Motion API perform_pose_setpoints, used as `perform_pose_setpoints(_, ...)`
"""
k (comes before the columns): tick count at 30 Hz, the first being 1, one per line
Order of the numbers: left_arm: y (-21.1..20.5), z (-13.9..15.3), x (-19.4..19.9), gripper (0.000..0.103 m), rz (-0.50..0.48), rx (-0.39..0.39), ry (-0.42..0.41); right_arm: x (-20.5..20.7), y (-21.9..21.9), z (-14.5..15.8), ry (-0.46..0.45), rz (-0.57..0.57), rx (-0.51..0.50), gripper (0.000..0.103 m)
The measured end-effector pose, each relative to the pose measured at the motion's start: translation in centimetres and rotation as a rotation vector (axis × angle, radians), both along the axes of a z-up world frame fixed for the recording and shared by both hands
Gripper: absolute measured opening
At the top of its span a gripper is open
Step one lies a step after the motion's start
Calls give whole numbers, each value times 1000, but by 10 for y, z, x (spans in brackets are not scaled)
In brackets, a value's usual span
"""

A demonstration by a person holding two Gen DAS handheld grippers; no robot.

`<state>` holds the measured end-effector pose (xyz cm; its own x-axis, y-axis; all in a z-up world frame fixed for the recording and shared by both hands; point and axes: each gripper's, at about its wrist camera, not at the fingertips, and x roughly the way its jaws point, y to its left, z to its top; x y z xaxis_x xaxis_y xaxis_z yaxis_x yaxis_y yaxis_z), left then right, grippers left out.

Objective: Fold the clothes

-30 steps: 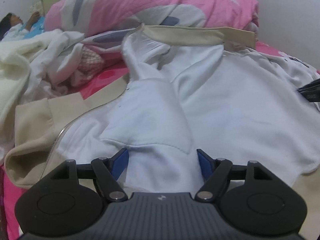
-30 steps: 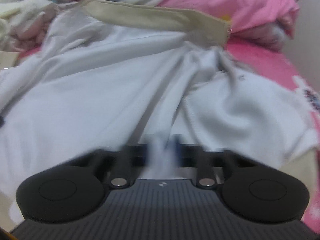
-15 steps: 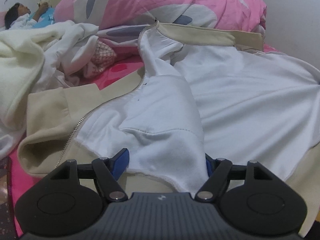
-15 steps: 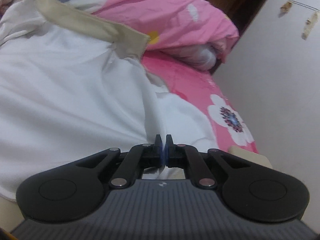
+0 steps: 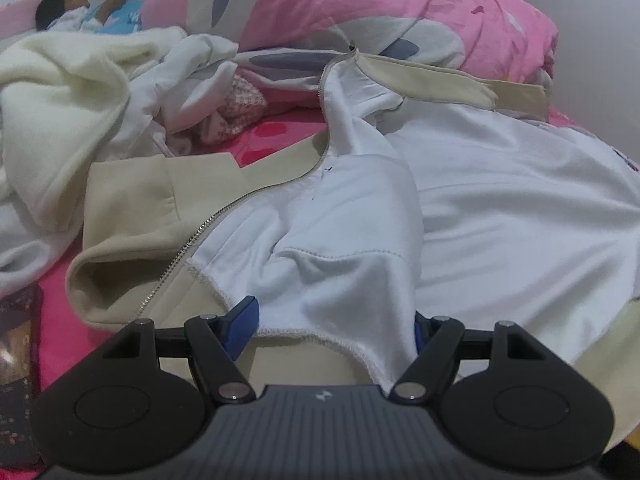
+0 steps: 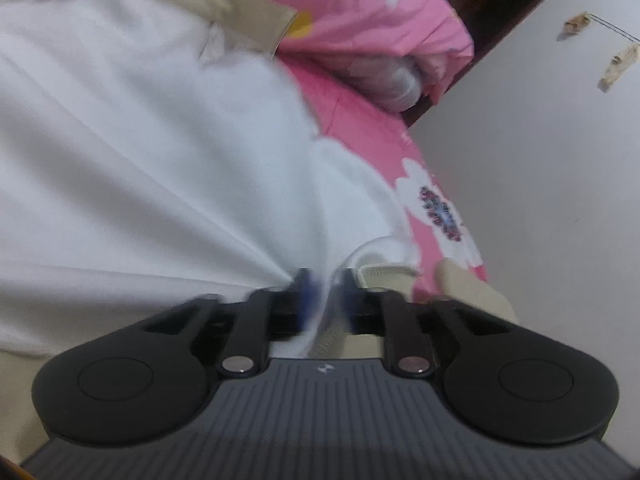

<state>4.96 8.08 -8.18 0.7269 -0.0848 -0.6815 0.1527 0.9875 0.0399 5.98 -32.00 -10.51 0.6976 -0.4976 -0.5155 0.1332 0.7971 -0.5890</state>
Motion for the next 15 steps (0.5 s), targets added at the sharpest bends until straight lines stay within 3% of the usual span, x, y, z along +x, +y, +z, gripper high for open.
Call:
perform_pose_setpoints(1,1,0,-1,74,0,3,-1,-8,1,12,-28,-2,8,45)
perform_pose_setpoints(3,3,0,-2,73,-1,4,-3,-30,4,38,-94,23,70,48)
perform_pose_setpoints(7,7,6,-10,72,-22,-6,-23,-71,22,70,-133,233,341,58)
perform_pose_setpoints(10,10,12,-26,72,-70,-28,-38,-86,53,67,-59,459,471,62)
perform_pose_setpoints(15,22,20,-45,72,-94,-122,28,-78,125,40,95,769,419,66)
